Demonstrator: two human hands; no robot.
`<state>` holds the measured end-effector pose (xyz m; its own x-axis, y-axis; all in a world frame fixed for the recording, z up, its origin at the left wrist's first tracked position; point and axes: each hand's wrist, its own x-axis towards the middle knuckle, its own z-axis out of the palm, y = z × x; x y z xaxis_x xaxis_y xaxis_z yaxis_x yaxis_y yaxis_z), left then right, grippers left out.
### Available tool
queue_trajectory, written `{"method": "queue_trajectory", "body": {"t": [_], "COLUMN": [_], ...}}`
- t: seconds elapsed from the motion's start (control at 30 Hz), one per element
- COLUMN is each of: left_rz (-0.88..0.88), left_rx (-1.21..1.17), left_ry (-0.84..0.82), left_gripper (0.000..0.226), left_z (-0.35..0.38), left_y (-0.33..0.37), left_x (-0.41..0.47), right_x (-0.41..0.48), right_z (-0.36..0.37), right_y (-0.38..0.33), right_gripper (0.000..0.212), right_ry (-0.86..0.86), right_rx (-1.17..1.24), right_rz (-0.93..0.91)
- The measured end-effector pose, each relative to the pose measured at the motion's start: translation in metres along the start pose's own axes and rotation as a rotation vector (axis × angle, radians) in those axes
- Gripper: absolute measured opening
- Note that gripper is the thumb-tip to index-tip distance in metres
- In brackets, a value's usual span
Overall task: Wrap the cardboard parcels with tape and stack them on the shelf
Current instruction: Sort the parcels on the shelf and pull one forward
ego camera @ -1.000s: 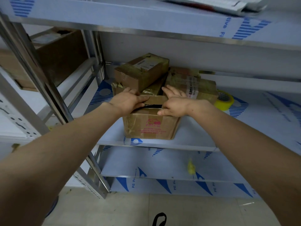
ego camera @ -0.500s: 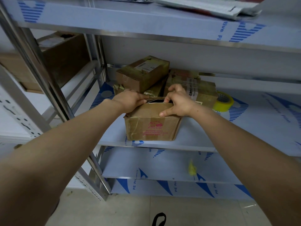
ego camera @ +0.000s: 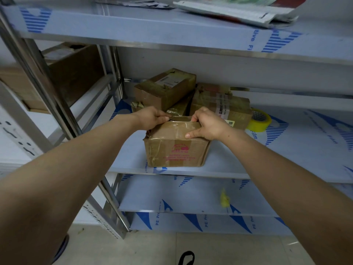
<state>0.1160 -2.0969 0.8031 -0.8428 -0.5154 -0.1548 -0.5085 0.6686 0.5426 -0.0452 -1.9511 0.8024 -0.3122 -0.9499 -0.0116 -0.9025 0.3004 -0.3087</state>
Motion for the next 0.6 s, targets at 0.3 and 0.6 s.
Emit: {"method": "queue_trajectory", "body": {"t": [0.3, 0.6], "left_rz": [0.068, -0.069], "left_rx": [0.074, -0.441], "left_ry": [0.126, 0.241], "left_gripper": [0.036, 0.012], "left_z": [0.009, 0.014], "left_y": [-0.004, -0.008], "left_x": [-0.011, -0.012], "right_x": [0.000, 0.002], "right_z": [-0.001, 0.008], "right_y": [-0.001, 0.007], "right_gripper": [0.054, 0.056], "right_ry": [0.004, -0.024], "right_rx": [-0.077, 0.185], "right_rz": [-0.001, 0.038]}}
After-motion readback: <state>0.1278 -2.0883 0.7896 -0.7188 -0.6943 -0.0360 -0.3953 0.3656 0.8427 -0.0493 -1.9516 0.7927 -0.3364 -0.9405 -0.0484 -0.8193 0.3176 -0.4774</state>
